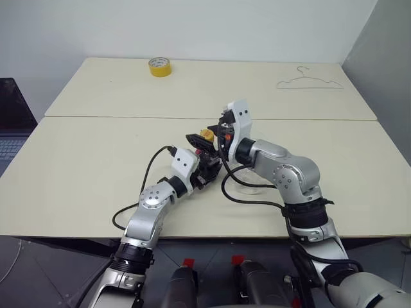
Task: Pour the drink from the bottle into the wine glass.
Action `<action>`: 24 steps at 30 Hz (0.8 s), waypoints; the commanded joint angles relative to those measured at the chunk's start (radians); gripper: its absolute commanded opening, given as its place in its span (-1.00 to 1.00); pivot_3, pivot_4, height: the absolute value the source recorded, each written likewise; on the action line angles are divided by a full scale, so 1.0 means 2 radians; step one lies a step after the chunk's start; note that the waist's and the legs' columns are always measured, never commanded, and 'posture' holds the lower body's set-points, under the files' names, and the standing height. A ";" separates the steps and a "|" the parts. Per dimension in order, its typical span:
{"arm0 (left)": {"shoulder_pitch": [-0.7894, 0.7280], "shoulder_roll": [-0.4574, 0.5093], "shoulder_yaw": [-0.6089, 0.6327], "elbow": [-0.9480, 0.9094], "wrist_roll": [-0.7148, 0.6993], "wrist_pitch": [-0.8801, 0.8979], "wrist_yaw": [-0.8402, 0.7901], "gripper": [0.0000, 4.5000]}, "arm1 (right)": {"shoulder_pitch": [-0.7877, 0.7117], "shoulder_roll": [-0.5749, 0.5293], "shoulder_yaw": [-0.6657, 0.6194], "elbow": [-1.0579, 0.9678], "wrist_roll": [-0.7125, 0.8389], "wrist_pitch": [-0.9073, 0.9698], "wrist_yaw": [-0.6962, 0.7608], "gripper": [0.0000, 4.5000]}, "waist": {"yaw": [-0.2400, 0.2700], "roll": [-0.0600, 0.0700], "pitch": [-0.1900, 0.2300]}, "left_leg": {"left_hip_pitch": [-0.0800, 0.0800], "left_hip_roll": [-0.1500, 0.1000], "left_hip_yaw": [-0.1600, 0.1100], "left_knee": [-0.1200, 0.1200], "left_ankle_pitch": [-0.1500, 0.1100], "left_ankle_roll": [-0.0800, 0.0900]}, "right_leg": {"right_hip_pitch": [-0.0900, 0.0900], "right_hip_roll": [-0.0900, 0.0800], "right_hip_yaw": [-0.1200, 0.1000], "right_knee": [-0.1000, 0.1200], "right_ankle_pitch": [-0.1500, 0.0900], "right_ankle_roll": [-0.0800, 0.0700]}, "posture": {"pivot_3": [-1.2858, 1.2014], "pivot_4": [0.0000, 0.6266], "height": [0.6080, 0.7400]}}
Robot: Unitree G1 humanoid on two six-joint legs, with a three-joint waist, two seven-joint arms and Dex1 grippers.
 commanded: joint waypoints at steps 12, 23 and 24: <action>0.009 0.003 -0.004 0.016 0.014 0.010 0.003 0.37 | -0.009 0.004 -0.033 -0.012 0.006 -0.008 -0.008 0.97 | 0.000 0.000 0.000 | 0.000 0.000 0.000 0.000 0.000 0.000 | 0.000 0.000 0.000 0.000 0.000 0.000 | 0.03 -0.52 1.00; 0.009 0.006 -0.004 0.018 0.015 0.010 0.001 0.37 | 0.018 -0.026 -0.041 -0.068 0.025 0.032 -0.004 0.97 | 0.000 0.000 0.000 | 0.000 0.000 0.000 0.000 0.000 0.000 | 0.000 0.000 0.000 0.000 0.000 0.000 | 0.03 -0.52 1.00; 0.009 0.006 -0.004 0.019 0.015 0.010 0.001 0.37 | 0.019 -0.029 -0.041 -0.071 0.028 0.034 -0.004 0.97 | 0.000 0.000 0.000 | 0.000 0.000 0.000 0.000 0.000 0.000 | 0.000 0.000 0.000 0.000 0.000 0.000 | 0.03 -0.52 1.00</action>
